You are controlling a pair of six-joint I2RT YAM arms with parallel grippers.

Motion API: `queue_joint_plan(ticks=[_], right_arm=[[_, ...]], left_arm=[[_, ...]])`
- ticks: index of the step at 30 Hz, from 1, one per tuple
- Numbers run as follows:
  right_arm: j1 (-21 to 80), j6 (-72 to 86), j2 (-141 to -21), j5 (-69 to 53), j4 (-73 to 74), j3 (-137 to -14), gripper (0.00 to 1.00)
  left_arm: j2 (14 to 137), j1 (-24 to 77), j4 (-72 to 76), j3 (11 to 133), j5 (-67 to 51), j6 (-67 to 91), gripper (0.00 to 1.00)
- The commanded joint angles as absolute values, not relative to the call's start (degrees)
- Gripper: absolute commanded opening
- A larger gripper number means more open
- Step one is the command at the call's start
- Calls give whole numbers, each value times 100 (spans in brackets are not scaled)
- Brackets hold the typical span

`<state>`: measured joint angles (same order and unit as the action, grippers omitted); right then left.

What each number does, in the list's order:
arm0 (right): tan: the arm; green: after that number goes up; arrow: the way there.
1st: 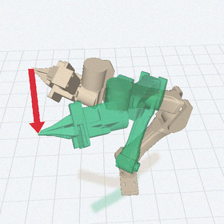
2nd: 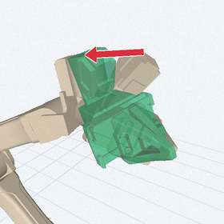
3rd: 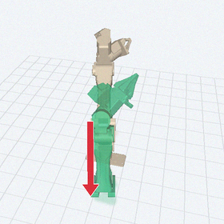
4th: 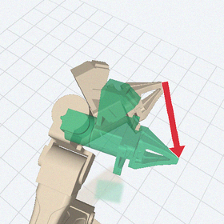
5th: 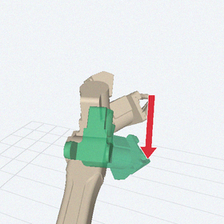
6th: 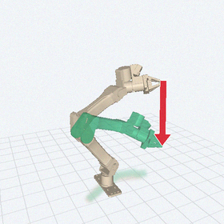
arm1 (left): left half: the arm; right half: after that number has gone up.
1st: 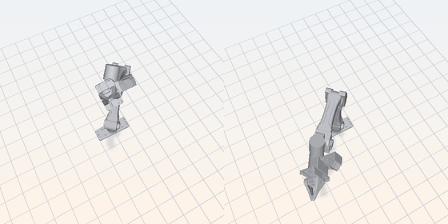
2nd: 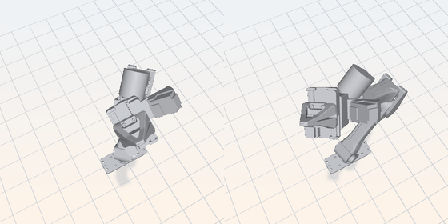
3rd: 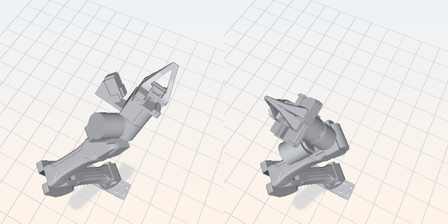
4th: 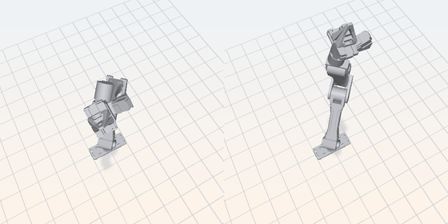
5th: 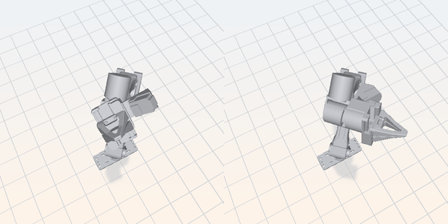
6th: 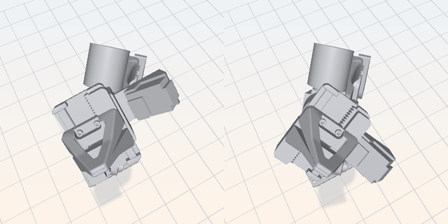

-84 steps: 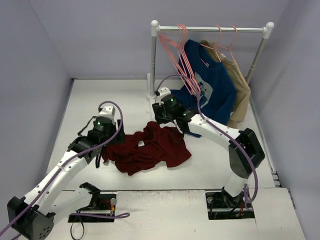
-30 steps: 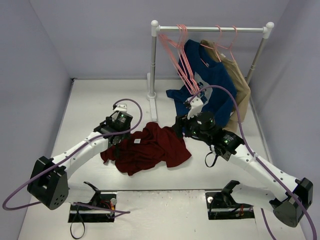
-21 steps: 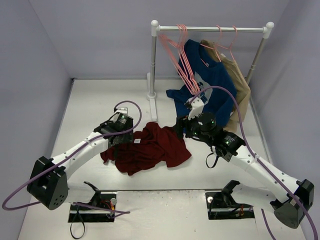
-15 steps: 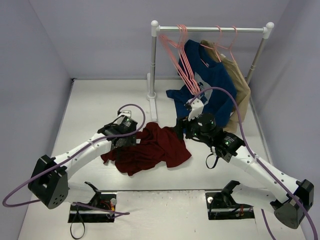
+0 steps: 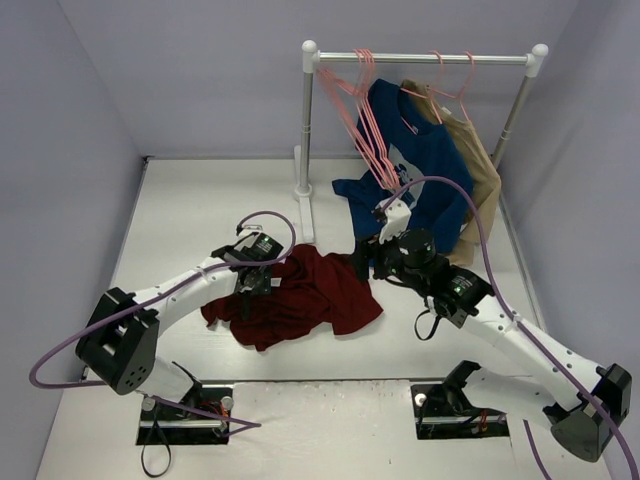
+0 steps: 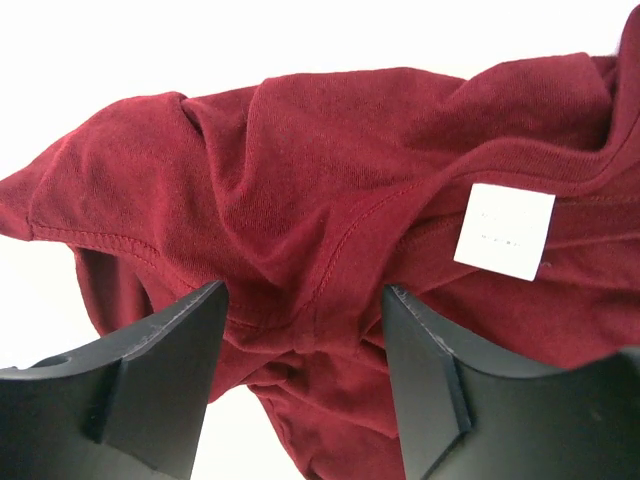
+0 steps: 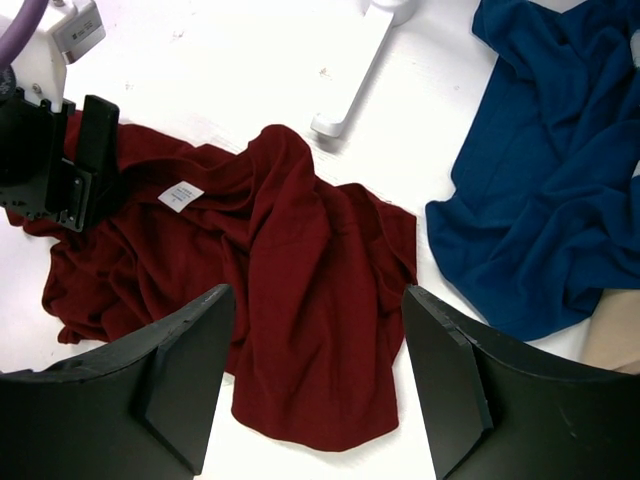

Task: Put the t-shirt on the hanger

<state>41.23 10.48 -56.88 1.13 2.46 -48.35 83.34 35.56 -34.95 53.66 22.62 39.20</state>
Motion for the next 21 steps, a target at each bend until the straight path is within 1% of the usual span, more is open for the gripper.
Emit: queue_joint_plan(ticks=[1,8,10,13,15,17,19,21], right_arm=[[4087,1083,-5504,201,-18,-4844,66],[4080,1032,-5447,339,-18,-4806,68],[4078,1022,-5456,363,-18,-4830,68],[4078,953,-5485,457,-18,-4919,69],[4069,884,-5511,469,-18,-5005,69],[4069,819,-5528,491,-18,-5103,70],[4069,776,-5562,508,-18,-5155,70],[4061,724,-5572,519,-18,-5231,70]], left_arm=[[8306,3498,-3746,5702,2477,4110,56],[8337,3470,-3973,5676,2426,4213,56],[8348,3465,-3981,5678,2426,4219,53],[8372,3454,-4008,5660,2417,4214,44],[8388,3430,-3993,5672,2414,4201,35],[8402,3411,-3990,5711,2400,4175,23],[8420,3401,-3983,5776,2358,4124,15],[8415,3401,-3985,5802,2347,4109,3]])
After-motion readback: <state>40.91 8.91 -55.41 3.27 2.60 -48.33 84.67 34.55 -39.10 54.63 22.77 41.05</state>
